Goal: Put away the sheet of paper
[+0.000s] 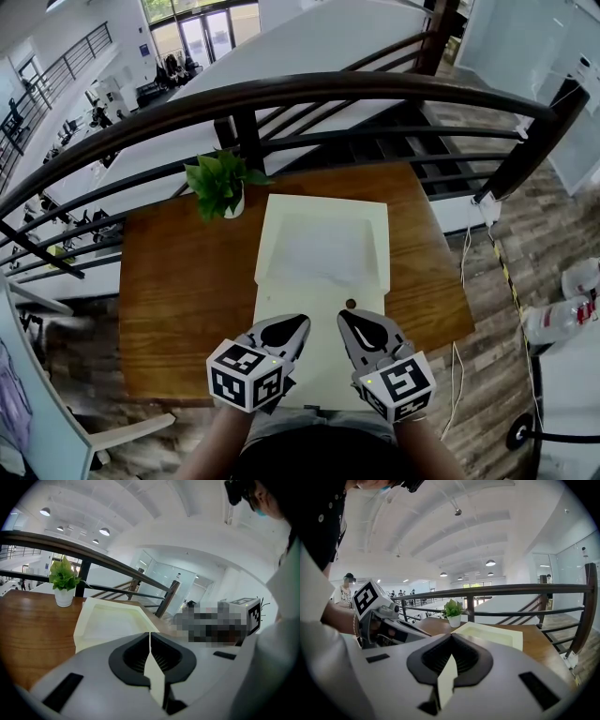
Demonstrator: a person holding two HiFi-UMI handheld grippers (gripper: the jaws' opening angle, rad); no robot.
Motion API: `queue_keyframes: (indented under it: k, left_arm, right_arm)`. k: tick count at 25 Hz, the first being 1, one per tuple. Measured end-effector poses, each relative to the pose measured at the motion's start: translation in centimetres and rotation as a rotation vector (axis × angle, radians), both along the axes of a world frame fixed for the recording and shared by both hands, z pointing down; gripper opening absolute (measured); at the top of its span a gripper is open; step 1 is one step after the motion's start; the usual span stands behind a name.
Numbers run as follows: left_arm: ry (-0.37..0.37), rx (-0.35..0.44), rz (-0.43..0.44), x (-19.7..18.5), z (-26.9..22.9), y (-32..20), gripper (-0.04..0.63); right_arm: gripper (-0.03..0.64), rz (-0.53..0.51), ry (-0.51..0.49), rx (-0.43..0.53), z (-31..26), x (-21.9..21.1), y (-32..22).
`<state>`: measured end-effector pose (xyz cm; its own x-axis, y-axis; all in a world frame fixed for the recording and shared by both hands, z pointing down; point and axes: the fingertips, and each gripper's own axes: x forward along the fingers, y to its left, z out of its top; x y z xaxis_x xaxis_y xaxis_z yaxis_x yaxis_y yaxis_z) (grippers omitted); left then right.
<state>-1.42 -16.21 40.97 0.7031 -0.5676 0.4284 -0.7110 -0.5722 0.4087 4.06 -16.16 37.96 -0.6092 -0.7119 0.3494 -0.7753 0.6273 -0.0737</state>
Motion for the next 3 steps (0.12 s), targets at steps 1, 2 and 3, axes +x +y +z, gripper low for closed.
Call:
queue_keyframes:
  k: [1, 2, 3]
  left_arm:
    - [0.000, -0.002, 0.001, -0.02, 0.06, 0.07, 0.025]
    - [0.000, -0.005, 0.002, -0.04, 0.13, 0.13, 0.025]
    - [0.000, -0.008, 0.003, -0.06, 0.20, 0.19, 0.025]
  right_arm:
    - [0.026, 0.000, -0.001, -0.004, 0.13, -0.03, 0.06]
    - [0.026, -0.001, -0.003, -0.010, 0.27, -0.05, 0.12]
    - [0.026, -0.001, -0.005, -0.015, 0.42, -0.08, 0.17]
